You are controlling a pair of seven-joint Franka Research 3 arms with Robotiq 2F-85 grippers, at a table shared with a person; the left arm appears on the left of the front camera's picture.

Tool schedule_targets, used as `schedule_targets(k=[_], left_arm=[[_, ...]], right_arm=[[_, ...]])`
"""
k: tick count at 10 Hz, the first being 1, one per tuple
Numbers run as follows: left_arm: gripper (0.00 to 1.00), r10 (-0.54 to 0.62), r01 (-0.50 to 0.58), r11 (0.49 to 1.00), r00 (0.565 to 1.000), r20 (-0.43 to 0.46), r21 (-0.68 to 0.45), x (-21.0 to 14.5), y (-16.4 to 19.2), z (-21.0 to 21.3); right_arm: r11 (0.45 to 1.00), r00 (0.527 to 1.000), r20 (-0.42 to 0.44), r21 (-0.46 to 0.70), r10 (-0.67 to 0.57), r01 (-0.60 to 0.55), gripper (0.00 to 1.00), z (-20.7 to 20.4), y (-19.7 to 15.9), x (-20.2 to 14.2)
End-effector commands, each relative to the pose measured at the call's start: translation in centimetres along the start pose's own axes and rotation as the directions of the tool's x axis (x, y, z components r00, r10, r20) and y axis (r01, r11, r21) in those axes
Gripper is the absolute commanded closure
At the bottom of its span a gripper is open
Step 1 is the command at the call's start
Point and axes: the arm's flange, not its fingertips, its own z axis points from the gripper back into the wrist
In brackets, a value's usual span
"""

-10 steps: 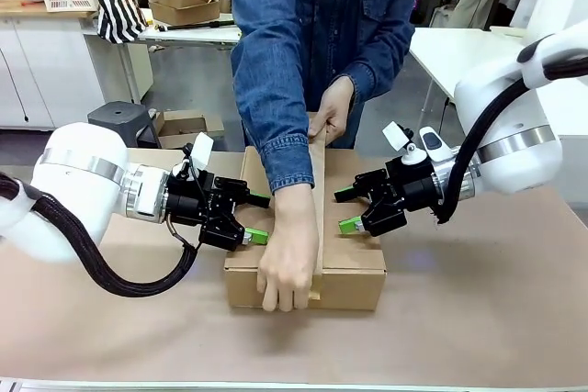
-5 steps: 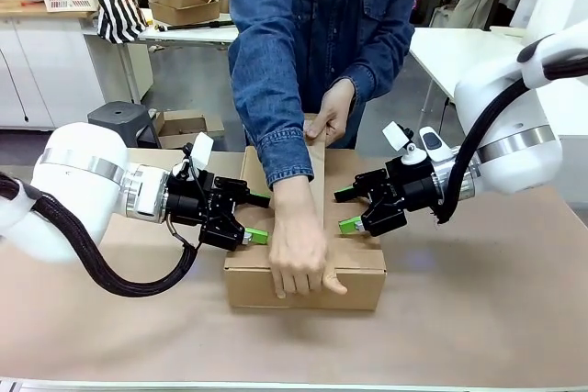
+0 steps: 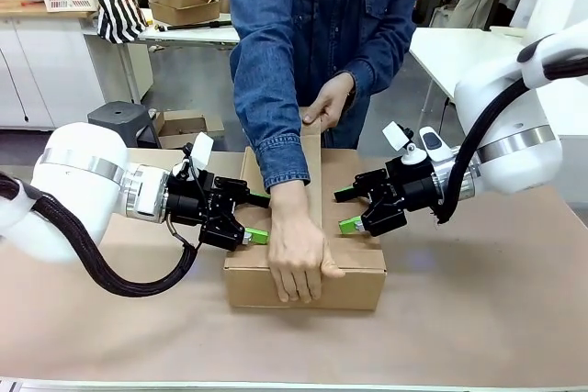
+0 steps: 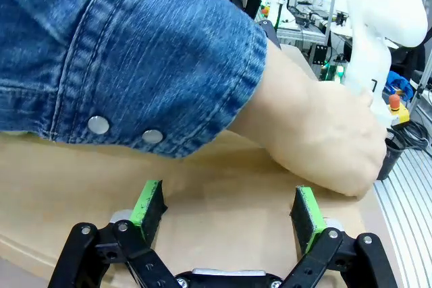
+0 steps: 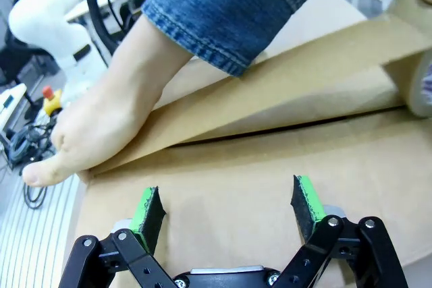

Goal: Pack the gift set into the box.
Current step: Press and hold the closed box until the human finishes sealing it.

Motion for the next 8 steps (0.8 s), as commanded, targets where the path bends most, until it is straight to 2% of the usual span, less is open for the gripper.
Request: schedule_targets(k=[1, 8], left_arm=[[0.0, -0.003, 0.003, 1.0, 1.0, -0.003, 0.0, -0.14, -0.13, 0.02], [0.0, -0.003, 0.003, 1.0, 1.0, -0.003, 0.0, -0.14, -0.13, 0.02]], right_arm=[[1.0, 1.0, -0.009, -0.002, 0.003, -0.003, 0.0, -0.13, 0.02, -0.23], [1.0, 1.0, -0.009, -0.002, 0.003, -0.003, 0.0, -0.13, 0.02, -0.23]])
